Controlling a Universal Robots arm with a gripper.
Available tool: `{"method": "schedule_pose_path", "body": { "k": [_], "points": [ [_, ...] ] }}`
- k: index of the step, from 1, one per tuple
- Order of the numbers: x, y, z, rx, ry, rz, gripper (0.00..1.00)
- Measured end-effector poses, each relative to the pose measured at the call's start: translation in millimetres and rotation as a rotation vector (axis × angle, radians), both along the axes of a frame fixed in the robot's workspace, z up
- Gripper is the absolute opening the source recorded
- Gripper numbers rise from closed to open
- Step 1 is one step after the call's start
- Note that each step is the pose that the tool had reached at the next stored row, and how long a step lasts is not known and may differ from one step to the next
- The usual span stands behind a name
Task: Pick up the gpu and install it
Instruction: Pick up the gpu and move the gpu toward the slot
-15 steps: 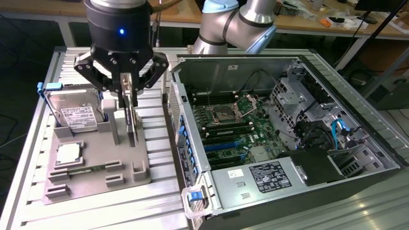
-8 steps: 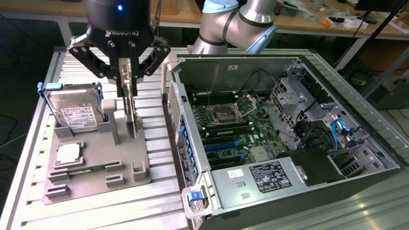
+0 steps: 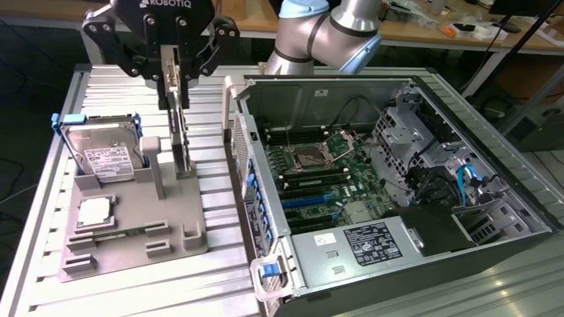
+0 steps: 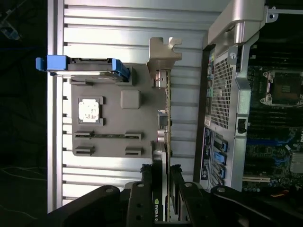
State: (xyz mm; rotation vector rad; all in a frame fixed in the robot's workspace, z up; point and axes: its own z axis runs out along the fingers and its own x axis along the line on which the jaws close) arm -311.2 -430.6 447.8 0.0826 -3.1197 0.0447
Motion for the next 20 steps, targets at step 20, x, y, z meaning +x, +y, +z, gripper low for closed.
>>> {"method": "schedule_pose_path", "body": {
  "k": [20],
  "points": [
    [73.2, -0.4, 6.7, -0.0001, 0.0399, 0.0, 0.27]
  ]
}}
